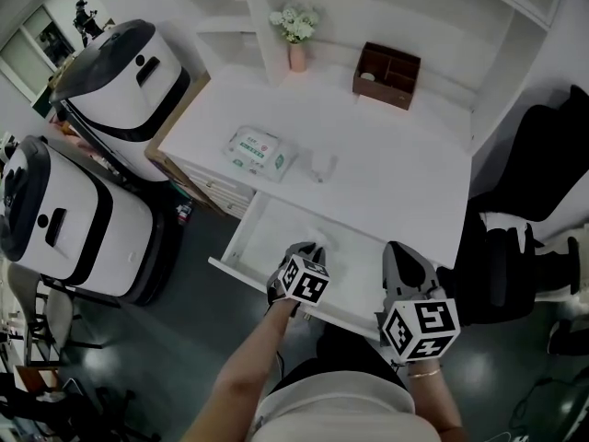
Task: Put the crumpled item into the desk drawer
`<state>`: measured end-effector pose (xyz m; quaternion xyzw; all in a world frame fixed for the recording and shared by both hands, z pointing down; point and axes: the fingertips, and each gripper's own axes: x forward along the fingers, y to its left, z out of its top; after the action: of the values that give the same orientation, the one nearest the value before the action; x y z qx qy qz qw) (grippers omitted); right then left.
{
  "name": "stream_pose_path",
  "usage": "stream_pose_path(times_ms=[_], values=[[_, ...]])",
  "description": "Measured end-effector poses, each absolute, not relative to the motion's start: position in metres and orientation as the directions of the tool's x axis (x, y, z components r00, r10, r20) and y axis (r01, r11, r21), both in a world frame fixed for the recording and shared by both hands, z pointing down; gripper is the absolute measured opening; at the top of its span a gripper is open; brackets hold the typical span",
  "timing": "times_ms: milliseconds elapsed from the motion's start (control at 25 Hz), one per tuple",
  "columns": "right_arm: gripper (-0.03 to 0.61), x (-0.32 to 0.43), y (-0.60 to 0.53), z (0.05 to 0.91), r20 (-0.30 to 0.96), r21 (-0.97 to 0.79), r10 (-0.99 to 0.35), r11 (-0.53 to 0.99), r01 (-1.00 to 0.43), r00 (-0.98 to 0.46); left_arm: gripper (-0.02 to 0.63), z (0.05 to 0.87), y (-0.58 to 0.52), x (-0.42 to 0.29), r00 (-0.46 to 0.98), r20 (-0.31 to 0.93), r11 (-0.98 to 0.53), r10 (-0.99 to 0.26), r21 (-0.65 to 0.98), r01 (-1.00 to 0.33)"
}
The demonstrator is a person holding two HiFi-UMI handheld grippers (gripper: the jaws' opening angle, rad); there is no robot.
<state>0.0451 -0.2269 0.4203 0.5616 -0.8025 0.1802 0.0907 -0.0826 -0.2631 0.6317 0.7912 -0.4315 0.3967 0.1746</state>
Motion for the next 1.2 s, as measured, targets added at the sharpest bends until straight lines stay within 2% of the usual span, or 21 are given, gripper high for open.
stream_pose_path(times_ms=[800,1200], values=[[0.002,0.060,-0.236,0.436,0.377,-0.215,-0.863,0.273,-0.938,-0.338,0.046,0.697,-0.260,-0.065,0.210,0.921,-0.695,-0.329,-0.086,-0.714],[0.002,0.064,-0.237,0.442,0.393,-0.217,-0.858,0.264,-0.940,-0.332,0.052,0.721,-0.253,-0.063,0.181,0.958,-0.725,-0.222,-0.038,-0.688]])
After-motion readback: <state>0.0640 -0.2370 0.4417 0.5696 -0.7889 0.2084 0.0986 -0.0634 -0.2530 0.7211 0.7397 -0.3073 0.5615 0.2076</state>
